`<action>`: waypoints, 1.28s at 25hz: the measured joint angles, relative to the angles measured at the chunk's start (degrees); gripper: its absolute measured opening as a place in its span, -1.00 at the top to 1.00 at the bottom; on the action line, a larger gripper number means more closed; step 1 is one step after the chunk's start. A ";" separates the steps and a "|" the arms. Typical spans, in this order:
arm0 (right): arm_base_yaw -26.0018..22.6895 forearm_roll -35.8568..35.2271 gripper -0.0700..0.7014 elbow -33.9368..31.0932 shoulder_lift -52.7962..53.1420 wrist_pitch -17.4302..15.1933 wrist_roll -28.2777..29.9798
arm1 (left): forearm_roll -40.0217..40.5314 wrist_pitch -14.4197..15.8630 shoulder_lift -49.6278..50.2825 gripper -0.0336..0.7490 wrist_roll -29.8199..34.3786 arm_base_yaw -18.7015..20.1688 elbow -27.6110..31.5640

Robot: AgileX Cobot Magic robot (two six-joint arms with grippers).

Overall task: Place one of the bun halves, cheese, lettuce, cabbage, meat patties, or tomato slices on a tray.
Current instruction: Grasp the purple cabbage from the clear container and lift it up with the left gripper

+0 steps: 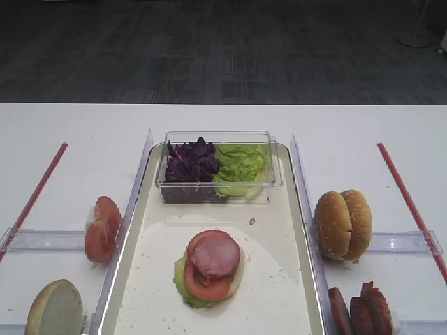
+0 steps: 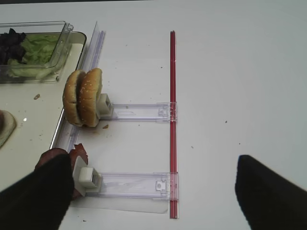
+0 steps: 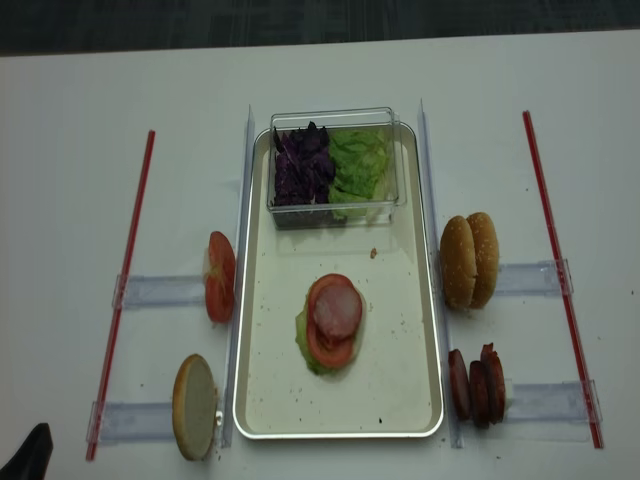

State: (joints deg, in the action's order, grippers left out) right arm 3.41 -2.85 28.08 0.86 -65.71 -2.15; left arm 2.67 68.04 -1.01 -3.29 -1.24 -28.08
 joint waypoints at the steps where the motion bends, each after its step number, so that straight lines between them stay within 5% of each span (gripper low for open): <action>1: 0.00 0.00 -0.97 0.00 0.00 0.00 0.00 | 0.00 0.00 0.00 -0.67 0.00 0.00 0.00; 32: 0.00 0.00 -0.97 0.00 0.00 0.00 0.00 | 0.00 0.28 0.00 -0.67 -1.25 0.00 0.00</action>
State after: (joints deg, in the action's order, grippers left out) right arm 3.41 -2.85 28.08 0.86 -65.71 -2.15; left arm 2.67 68.33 -1.01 -4.54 -1.24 -28.08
